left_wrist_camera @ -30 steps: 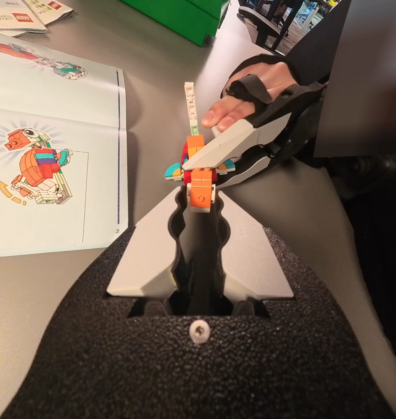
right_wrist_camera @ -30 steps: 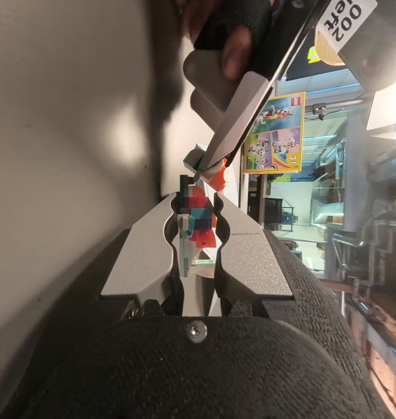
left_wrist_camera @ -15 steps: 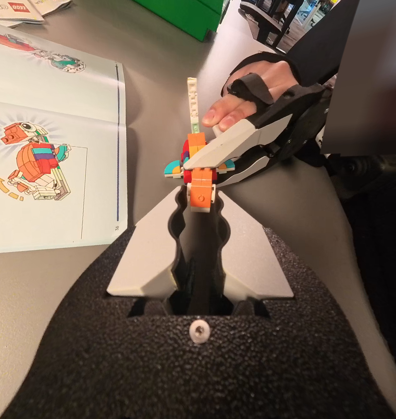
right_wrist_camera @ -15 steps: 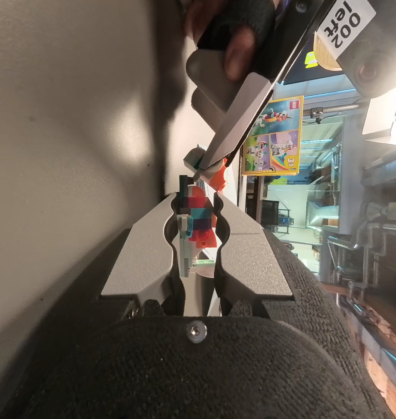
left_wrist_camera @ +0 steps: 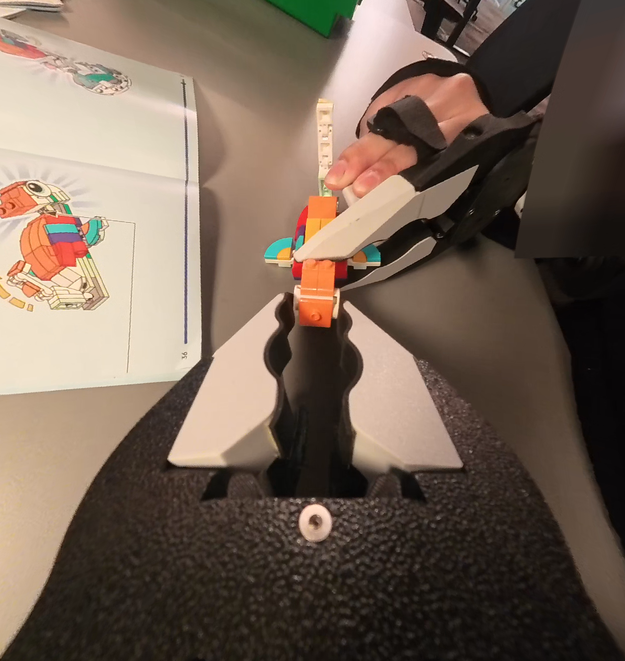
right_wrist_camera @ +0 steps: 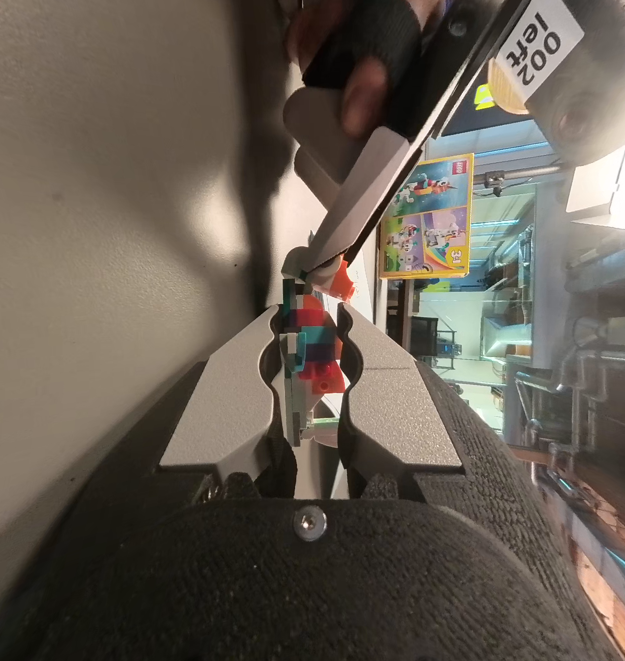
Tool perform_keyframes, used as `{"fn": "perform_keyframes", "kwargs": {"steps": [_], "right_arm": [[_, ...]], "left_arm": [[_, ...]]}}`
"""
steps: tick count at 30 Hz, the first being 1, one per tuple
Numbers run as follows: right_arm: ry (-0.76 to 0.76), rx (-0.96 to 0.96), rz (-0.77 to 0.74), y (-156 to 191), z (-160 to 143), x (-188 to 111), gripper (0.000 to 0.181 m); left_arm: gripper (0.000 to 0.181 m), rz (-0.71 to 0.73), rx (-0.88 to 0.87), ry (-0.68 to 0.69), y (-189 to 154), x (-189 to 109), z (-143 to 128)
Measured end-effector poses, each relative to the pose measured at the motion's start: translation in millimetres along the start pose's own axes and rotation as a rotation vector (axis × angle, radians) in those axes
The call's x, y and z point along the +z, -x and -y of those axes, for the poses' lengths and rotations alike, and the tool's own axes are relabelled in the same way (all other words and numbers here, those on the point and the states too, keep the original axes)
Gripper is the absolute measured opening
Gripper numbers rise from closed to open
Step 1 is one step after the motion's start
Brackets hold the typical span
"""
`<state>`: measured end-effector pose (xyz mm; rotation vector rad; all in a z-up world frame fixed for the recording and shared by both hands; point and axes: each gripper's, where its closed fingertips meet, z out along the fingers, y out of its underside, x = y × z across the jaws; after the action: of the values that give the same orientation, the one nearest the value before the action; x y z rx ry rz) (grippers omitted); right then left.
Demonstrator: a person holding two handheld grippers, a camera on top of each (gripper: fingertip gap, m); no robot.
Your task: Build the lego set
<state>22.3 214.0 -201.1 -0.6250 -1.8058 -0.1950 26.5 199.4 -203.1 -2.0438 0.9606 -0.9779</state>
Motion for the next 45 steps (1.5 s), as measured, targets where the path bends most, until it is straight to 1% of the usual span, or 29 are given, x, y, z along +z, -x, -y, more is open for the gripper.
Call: {"fn": "perform_keyframes", "kwargs": {"steps": [4,10,13,25,27,29,32,34,35,36,37,38,41,45], "right_arm": [[-0.024,0.022,0.011,0,0,-1,0.027],[-0.083,0.062,0.015,1,0,-4,0.027],[-0.101,0.073,-0.001,1,0,-6,0.027],[-0.140,0.013,-0.043,2,3,-10,0.027],[-0.140,0.010,-0.043,2,3,-9,0.027],[-0.140,0.012,-0.043,2,3,-9,0.028],[-0.139,0.011,-0.043,2,3,-10,0.028],[-0.139,0.012,-0.043,2,3,-9,0.028],[-0.139,0.012,-0.043,2,3,-9,0.028],[-0.139,0.012,-0.043,2,3,-9,0.028],[-0.139,0.013,-0.042,2,3,-9,0.027],[-0.141,0.014,-0.041,2,3,-9,0.028],[-0.144,0.015,-0.039,2,3,-9,0.028],[-0.144,0.014,-0.039,2,3,-9,0.027]], "left_arm": [[0.021,-0.024,-0.008,0.008,-1,1,-1],[0.022,-0.083,0.010,0.059,-3,2,-3],[0.022,-0.086,0.026,0.094,-4,3,-10],[0.022,-0.057,0.088,0.066,-8,4,-7],[0.032,-0.054,0.093,0.049,-10,8,-3],[0.025,-0.061,0.110,0.064,-13,9,-5],[0.014,-0.035,0.124,0.055,-11,9,-4],[0.015,-0.016,0.127,0.032,-9,8,-1],[0.016,0.007,0.122,0.010,-6,6,2],[0.028,0.014,0.112,-0.008,-5,4,4],[0.040,-0.010,0.098,-0.014,-8,2,4],[0.046,-0.034,0.082,-0.020,-10,0,3],[0.047,-0.019,0.088,-0.049,-9,-5,5],[0.055,0.080,0.084,-0.066,2,-13,3]]}}
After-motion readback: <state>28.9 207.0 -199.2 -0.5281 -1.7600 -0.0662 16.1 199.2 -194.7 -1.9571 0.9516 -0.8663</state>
